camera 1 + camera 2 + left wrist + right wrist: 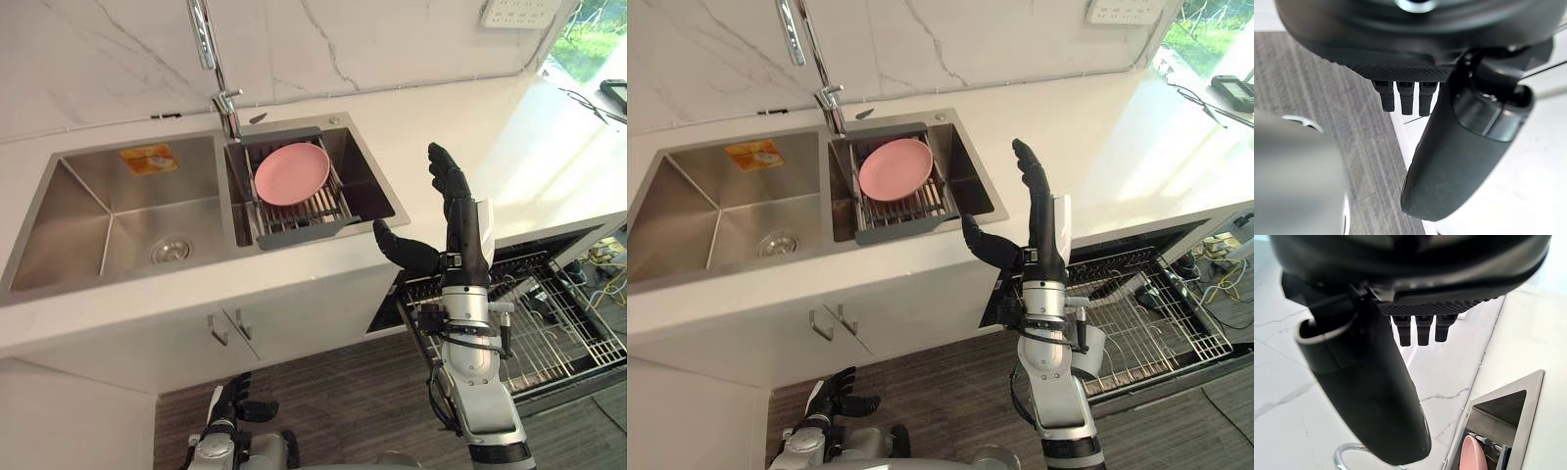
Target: Walk over to the sink, pick up the cup, carry it to the dishwasher, place the cup inside the dishwasher, then close the dishwasher door
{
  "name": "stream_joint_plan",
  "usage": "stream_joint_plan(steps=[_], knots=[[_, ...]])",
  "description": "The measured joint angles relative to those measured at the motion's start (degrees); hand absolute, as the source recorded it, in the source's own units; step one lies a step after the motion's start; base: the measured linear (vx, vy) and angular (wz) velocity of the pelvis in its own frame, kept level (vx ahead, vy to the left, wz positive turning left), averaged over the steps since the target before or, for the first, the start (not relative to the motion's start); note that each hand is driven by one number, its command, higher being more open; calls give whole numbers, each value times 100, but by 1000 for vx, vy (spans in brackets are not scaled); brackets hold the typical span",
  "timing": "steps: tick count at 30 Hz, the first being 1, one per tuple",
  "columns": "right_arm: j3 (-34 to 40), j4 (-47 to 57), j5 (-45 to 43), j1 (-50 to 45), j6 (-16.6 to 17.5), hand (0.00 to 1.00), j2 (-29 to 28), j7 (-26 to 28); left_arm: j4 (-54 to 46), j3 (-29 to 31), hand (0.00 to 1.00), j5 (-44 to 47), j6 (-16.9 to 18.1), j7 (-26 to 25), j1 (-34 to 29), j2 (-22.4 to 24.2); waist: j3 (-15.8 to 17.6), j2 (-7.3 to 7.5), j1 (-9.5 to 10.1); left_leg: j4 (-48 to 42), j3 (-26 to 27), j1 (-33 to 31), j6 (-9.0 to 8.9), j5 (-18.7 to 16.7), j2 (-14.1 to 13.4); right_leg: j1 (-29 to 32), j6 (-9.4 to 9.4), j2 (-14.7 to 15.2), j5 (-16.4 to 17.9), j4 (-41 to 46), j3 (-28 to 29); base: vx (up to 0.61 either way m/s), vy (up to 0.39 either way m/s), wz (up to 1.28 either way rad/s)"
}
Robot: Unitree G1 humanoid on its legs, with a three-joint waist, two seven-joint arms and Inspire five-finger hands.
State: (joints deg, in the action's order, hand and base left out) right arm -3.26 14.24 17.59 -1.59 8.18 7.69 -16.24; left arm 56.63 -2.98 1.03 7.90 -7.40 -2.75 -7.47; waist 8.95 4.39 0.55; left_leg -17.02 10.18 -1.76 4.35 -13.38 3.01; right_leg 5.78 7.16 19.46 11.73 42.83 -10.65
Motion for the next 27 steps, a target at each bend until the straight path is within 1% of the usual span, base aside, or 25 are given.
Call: stream_joint_plan(steps=[1, 3, 4, 5, 6, 7, 8, 9, 10, 11, 12, 14, 16, 17, 18, 19, 20, 21, 22, 23, 24, 25, 27], knots=[[63, -109, 65, -2, -14, 90, 7, 7, -1, -11, 90, -5, -5, -22, -51, -40, -5, -12, -78, 125, -255, 218, 16, -8, -13, 146, -57, -241, 332, 273, 249, 317, 13, 88], [101, -112, 87, 1, -14, 90, 27, 7, -2, -10, 90, -5, -4, -29, -58, -32, -2, -22, -93, 220, -463, 325, 14, -8, -54, 295, -190, -473, 526, 214, 328, 234, -14, 65], [117, -112, 132, 10, -13, 90, 35, 10, -2, -2, 90, 0, -5, -31, -52, -27, 2, -30, -97, 293, -600, 377, 10, -9, -96, 481, -326, -654, 644, 140, 382, 203, -63, 59], [122, -118, 213, 34, -13, 90, 58, 23, 0, -2, 90, -2, -6, -35, -45, -19, 24, -66, -101, 323, -723, 406, -10, -17, -177, 765, -435, -900, 733, 17, 434, 297, -144, 71], [121, -128, 234, 72, -13, 90, 140, 50, 9, -4, 90, -2, -9, -35, -43, 9, 54, -112, -118, 301, -833, 464, -127, -34, -305, 1074, -452, -1184, 733, -312, 478, 291, -156, 68], [123, -129, 233, 73, -14, 90, 172, 52, 16, -5, 90, -2, -9, -29, -73, 9, 48, -105, -129, 238, -840, 510, -299, -55, -334, 1129, -425, -1313, 527, -845, 523, 304, -164, 63], [123, -122, 234, 66, -14, 90, 178, 51, 16, -5, 90, -1, -6, -9, -89, -48, -11, -8, -138, 152, -829, 560, -452, -153, -266, 1090, -512, -1338, -269, -1622, 587, 219, -101, 54], [165, -150, 232, 55, -16, 90, 294, 47, 194, -2, 90, -36, -13, -5, -26, 59, -30, -208, -139, 19, -854, 679, -606, -350, -415, 969, -612, -1409, -504, -1533, 520, 234, -87, 38], [171, -152, 232, 16, -28, 90, 345, 47, 230, -1, 90, -59, -11, -1, -37, 126, -94, -316, -127, -26, -855, 666, -624, -360, -501, 874, -625, -1482, -497, -1657, 469, 278, -99, 27], [216, -112, 230, -100, -28, 90, 426, 47, 233, -1, 90, -112, 0, 7, -81, 249, -193, -485, -129, -30, -847, 625, -632, -348, -635, 711, -658, -1606, -508, -1893, 375, 295, -111, 19], [336, -72, 223, -227, -28, 90, 428, 43, 244, 7, 90, -155, 2, 23, -82, 318, -242, -574, -141, -19, -838, 628, -663, -317, -725, 633, -687, -1670, -493, -2001, 285, 268, -119, 21], [532, -72, 211, -363, -30, 90, 386, 45, 259, 38, 90, -177, -8, 9, -79, 316, -233, -591, -145, -231, -811, 545, -693, -299, -819, 506, -721, -1747, -481, -2165, 211, 142, -92, 21], [631, -70, 168, -430, -41, 90, 354, 39, 262, 87, 90, -155, -15, 15, -76, 314, -135, -623, -158, -920, -789, 360, -741, -263, -938, 139, -761, -1816, -534, -2507, 132, 94, -69, 19], [609, -61, 161, -437, -41, 90, 342, 35, 234, 156, 90, -151, -11, 14, -60, 328, -54, -619, -136, -1515, -783, 191, -838, -181, -979, -152, -793, -1834, -583, -2763, 135, 55, -12, 4], [512, -12, 152, -435, -37, 90, 302, 31, 243, 180, 90, -98, -111, 18, -43, 332, -40, -601, -116, -1801, -789, 42, -837, -271, -985, -315, -862, -1830, -584, -2951, 160, 45, 10, -1], [507, 24, 152, -425, -28, 90, 274, 29, 255, 197, 90, -87, -143, 24, -32, 333, -46, -613, -120, -1732, -790, -35, -834, -381, -974, -336, -869, -1826, -595, -3011, 167, 30, 37, -7], [498, 60, 145, -406, 4, 90, 203, 29, 245, 201, 90, -47, -160, 30, -9, 331, -33, -613, -113, -1416, -811, -238, -806, -447, -924, -337, -856, -1814, -617, -3079, 203, 39, 71, -9], [499, 59, 102, -405, 3, 90, 190, 30, 218, 215, 90, 5, -200, 87, 11, 326, -8, -611, -75, -1087, -838, -357, -792, -440, -872, -337, -836, -1808, -630, -3099, 244, 40, 92, -11], [511, 59, 43, -401, 2, 90, 204, 30, 191, 216, 90, 39, -256, 266, 36, 323, 15, -671, -50, -598, -881, -440, -819, -243, -859, -328, -780, -1834, -640, -3096, 253, 55, 135, -19], [478, 13, 21, -368, -8, 90, 153, 44, 149, 197, 90, 138, -362, 482, 76, 289, 59, -672, 16, -383, -798, -364, -617, 224, -835, -297, -710, -1847, -655, -3046, 412, 49, 122, -12], [445, 16, 0, -361, -8, 90, 132, 58, 146, 161, 90, 135, -363, 525, 76, 263, 79, -639, 11, -285, -786, -343, -594, 288, -791, -289, -635, -1856, -706, -3077, 558, 50, 112, -9], [406, 18, -1, -340, -6, 90, 136, 108, 140, 103, 90, 105, -347, 551, 104, 239, 105, -626, 4, -192, -783, -339, -567, 344, -744, -276, -606, -1839, -766, -3140, 614, 22, 65, 0], [299, 15, -1, -342, -8, 90, 135, 152, 177, 128, 90, 106, -347, 548, 137, 233, 111, -610, 6, 17, -748, -256, -558, 439, -716, -289, -610, -1824, -827, -3237, 658, 4, 35, -7]])
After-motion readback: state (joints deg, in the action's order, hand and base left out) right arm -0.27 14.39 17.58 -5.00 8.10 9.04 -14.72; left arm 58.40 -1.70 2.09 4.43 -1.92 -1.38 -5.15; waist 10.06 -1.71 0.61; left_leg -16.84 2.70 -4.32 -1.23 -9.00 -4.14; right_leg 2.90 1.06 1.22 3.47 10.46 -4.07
